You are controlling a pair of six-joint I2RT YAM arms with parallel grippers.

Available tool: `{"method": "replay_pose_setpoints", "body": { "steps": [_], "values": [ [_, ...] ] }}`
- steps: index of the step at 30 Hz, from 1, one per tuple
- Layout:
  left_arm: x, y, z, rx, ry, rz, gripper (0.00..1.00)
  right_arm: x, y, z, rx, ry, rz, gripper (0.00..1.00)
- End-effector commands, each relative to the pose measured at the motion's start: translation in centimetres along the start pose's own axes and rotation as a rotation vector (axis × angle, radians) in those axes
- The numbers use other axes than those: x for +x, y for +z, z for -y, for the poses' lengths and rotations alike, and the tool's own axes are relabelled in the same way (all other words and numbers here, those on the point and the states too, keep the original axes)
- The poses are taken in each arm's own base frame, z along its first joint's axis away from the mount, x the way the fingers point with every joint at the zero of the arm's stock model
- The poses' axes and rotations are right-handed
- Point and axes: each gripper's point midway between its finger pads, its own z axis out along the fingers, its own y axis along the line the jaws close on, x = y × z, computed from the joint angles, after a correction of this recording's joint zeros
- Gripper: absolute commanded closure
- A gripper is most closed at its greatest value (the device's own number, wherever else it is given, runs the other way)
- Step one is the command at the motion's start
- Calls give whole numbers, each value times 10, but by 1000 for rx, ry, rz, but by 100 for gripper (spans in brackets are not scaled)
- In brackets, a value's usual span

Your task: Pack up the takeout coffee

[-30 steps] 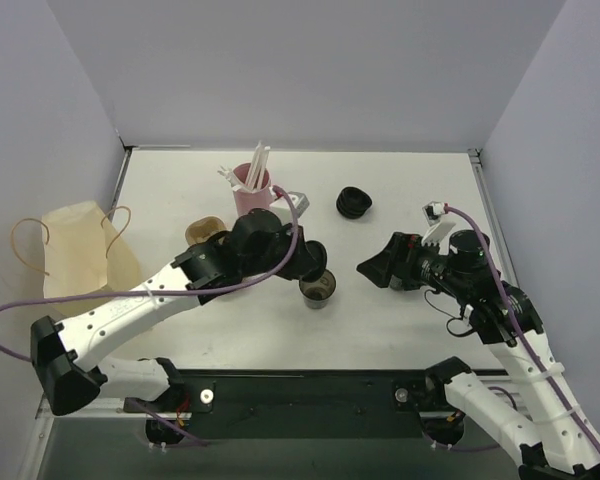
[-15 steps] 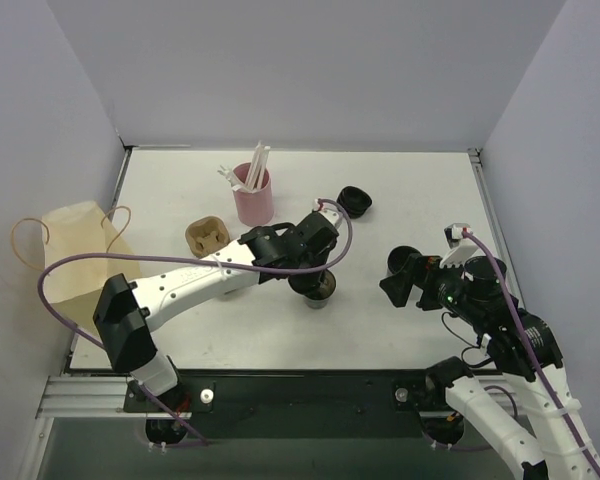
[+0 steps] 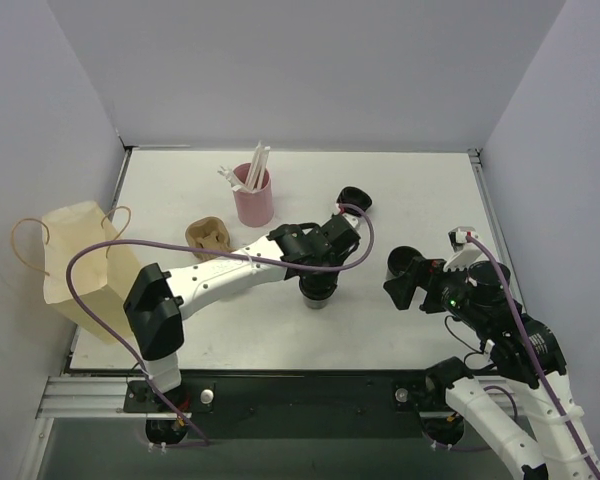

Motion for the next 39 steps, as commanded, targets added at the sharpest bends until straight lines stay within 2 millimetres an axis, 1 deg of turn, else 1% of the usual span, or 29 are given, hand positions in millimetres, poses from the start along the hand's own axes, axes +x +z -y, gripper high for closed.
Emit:
{"method": "replay_pose_setpoints", "body": {
  "steps": [1,4,8,11,19,22,28,36,39],
  "values": [
    [-10,-4,7,3,12,18,100,-1,-1,7,36,-21,7,5],
    [-7,-1,8,-2,19,5,100,-1,-1,8,41,-23,7,5],
    [-2,2,4,-36,21,-16,100,0,1,9,45,-26,-3,5],
    [-2,3,1,-57,26,-22,100,0,1,10,48,-27,-2,5],
    [-9,-5,4,-75,39,-8,100,0,1,10,50,-26,-3,5],
    [-8,-7,4,-80,43,-14,100,0,1,10,50,-25,-1,5],
    [-1,0,7,-86,53,-46,100,-2,0,9,48,-25,5,5],
    [2,7,7,-99,64,-69,100,-4,-3,10,55,-36,12,5],
    [3,9,6,-109,67,-73,97,-3,-3,11,57,-36,8,5]
  ]
}}
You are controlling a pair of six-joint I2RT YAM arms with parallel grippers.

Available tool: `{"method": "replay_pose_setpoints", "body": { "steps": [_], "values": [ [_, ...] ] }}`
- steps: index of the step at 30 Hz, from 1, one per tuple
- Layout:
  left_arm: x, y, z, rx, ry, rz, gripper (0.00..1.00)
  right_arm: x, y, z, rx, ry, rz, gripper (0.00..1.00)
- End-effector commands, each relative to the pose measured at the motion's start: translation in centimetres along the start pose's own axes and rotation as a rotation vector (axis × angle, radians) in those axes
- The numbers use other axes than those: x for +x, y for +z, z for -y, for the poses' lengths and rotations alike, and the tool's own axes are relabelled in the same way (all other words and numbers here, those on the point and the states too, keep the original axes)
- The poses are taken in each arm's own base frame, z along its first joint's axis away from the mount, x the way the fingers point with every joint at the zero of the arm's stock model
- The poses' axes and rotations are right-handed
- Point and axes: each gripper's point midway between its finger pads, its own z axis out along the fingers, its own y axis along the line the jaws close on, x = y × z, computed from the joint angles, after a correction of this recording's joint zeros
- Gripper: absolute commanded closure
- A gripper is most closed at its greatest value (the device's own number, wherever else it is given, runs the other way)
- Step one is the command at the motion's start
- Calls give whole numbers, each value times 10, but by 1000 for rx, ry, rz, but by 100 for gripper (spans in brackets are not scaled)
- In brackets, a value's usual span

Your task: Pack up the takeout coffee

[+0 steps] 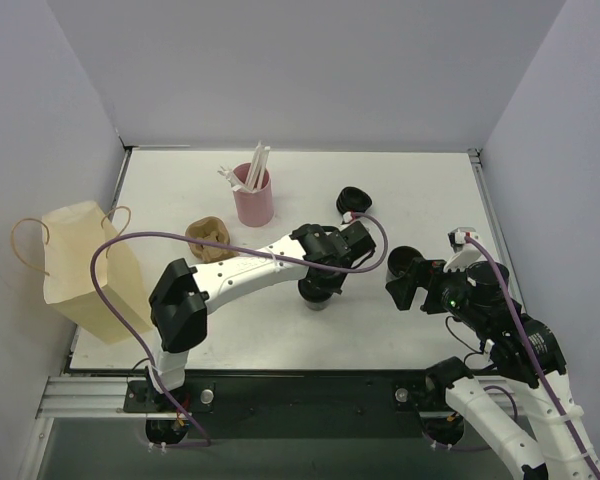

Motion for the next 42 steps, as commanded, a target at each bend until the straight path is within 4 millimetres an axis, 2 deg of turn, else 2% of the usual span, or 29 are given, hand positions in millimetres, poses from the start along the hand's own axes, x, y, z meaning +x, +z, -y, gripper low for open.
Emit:
{"method": "replay_pose_setpoints", "body": {
  "steps": [1,3,10,16,19,21,25,26,28,29,30,31,32,33,34,35,36,42],
  "values": [
    [-14,-10,3,0,-4,36,90,-6,-2,2,16,-15,17,5],
    [-14,-11,3,0,-2,37,81,-6,-2,2,16,-16,17,5],
    [-24,-25,10,54,-12,77,67,-5,1,1,11,-13,2,5],
    [-28,-34,11,76,-20,95,61,-6,2,-1,6,-2,-2,5],
    [-33,-47,6,76,-39,125,59,-6,7,-6,-17,22,-11,5],
    [-41,-62,-4,66,-68,175,56,-9,11,-17,-67,50,-12,5],
    [-44,-78,-27,92,-142,233,52,-10,36,-31,-131,97,-48,5],
    [-43,-80,-38,106,-172,255,52,-9,42,-34,-143,106,-62,6],
    [-39,-81,-43,162,-198,258,49,-9,60,-46,-198,126,-110,6],
    [-31,-78,-50,185,-218,265,49,-9,65,-50,-218,128,-123,6],
    [-32,-74,-64,187,-255,273,49,-9,78,-55,-242,131,-151,6],
    [-26,-72,-65,229,-269,262,49,-9,85,-57,-246,132,-164,6],
    [-33,-84,-67,271,-284,328,49,-9,92,-57,-246,130,-171,6],
    [-19,-69,-80,257,-301,305,48,-4,106,-55,-231,136,-212,6],
    [-15,-69,-79,286,-301,313,47,-1,112,-56,-243,126,-237,6],
    [-20,-79,-81,311,-311,363,46,0,118,-57,-249,119,-251,6],
    [-11,-70,-90,297,-328,351,45,5,130,-57,-244,120,-295,6],
    [-3,-74,-102,310,-327,377,43,35,159,-51,-256,80,-455,8]
  ]
}}
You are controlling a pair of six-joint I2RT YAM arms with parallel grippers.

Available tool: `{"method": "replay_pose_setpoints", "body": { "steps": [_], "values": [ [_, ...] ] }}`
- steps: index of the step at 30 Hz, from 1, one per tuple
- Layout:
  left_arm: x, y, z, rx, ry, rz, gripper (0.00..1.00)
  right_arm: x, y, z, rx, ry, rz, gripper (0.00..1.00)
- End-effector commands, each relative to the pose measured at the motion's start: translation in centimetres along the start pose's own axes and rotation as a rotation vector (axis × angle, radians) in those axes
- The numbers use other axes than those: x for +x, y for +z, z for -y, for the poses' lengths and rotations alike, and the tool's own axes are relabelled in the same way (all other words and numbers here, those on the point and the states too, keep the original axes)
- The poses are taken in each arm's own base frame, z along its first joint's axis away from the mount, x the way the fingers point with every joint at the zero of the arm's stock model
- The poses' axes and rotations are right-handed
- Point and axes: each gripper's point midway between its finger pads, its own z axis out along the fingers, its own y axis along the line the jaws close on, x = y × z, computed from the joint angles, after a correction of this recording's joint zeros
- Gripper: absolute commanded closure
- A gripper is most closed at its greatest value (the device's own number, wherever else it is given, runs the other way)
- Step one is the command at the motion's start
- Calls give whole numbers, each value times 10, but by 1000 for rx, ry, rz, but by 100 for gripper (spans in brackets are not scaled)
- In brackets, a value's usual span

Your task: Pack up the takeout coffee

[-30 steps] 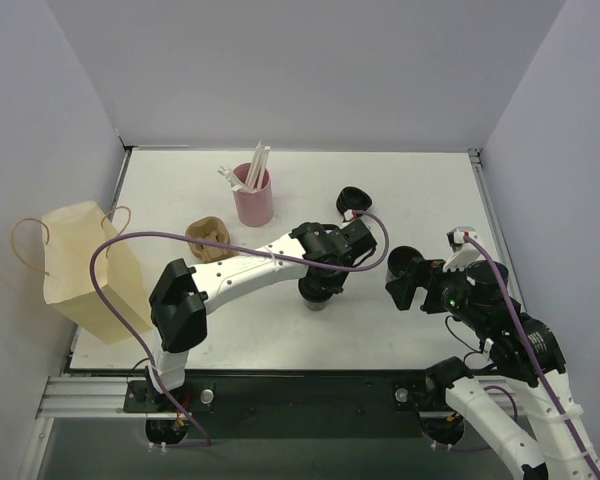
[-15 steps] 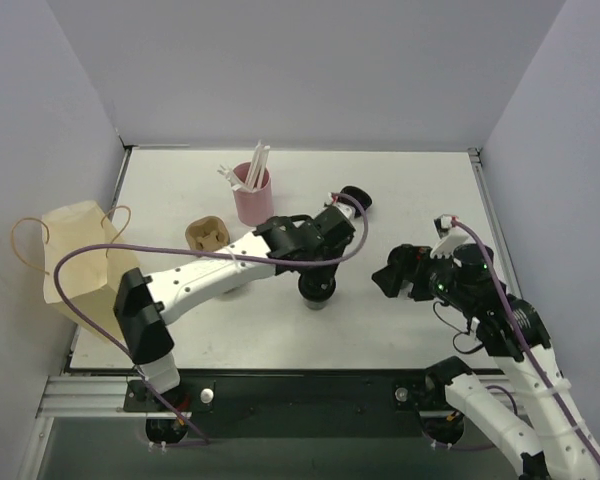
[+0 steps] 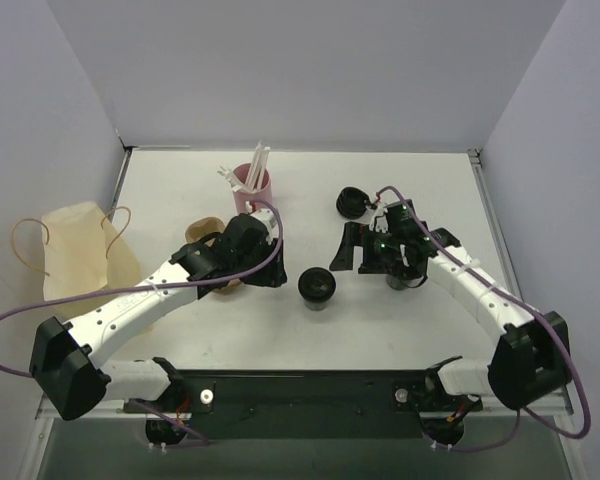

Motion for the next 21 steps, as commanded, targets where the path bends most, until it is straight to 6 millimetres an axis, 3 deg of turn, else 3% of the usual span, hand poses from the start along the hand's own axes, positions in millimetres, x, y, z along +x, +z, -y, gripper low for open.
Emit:
{"method": "replay_pose_setpoints", "body": {
  "steps": [1,15,17,21],
  "values": [
    [-28,-15,16,118,7,130,43,-8,9,-18,-102,-76,-45,9],
    [-4,-3,3,143,-23,99,42,19,49,-16,-139,-88,-204,14],
    [-1,0,2,141,-26,96,42,24,55,-14,-130,-89,-224,17],
    [7,7,-4,127,-34,80,42,33,63,-16,-136,-110,-248,33]
  ]
}}
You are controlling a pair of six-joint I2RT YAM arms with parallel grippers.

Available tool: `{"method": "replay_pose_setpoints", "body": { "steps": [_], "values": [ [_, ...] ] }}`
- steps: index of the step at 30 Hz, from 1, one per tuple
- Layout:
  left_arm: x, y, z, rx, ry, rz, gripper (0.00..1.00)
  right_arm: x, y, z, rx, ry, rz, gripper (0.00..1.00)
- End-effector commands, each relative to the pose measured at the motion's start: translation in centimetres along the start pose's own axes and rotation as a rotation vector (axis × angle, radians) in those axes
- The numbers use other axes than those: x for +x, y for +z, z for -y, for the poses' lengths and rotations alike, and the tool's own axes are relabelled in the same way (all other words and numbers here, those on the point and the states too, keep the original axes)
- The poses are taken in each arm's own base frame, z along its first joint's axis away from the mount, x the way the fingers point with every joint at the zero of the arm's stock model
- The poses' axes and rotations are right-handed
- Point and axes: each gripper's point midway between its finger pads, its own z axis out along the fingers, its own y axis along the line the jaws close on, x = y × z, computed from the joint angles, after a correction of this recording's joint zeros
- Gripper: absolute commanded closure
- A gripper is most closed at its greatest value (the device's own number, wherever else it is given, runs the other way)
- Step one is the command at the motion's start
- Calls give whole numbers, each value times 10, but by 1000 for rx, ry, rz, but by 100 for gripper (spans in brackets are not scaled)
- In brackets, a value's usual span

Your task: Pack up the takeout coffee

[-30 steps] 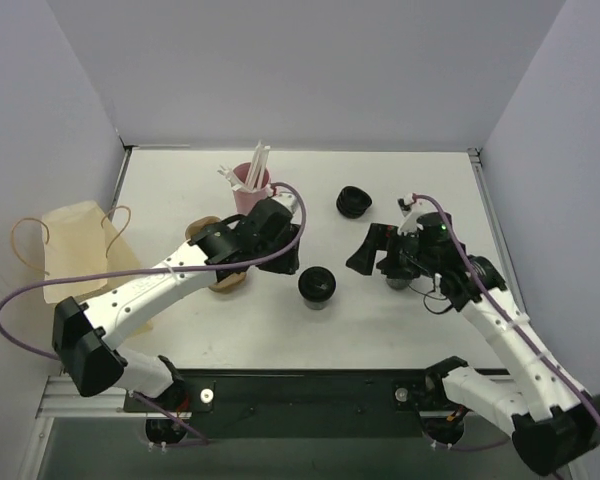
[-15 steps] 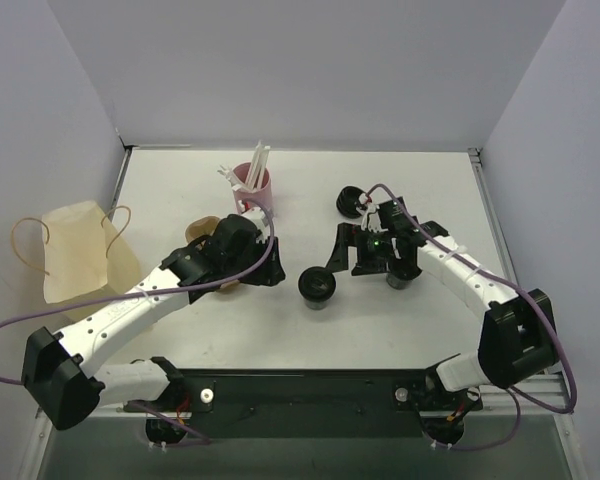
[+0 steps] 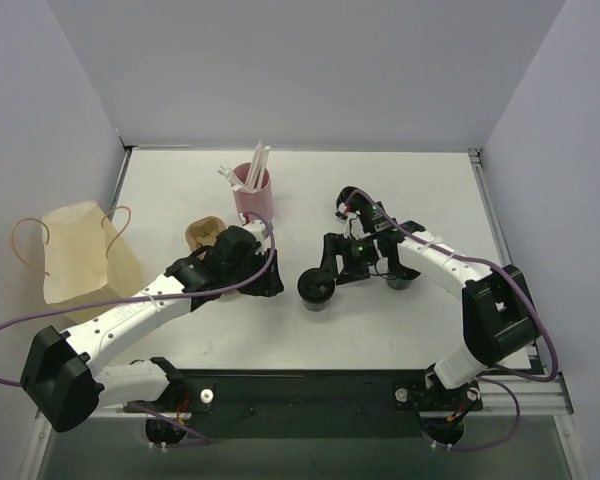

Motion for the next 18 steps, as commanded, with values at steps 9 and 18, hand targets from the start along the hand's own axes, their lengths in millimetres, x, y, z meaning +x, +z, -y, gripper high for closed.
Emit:
{"method": "replay_pose_setpoints", "body": {
  "steps": [9,18],
  "values": [
    [-15,4,13,79,-26,77,42,7,20,-29,-105,-78,-13,49],
    [-13,17,17,109,-34,78,42,17,30,-43,-150,-100,-32,52]
  ]
}}
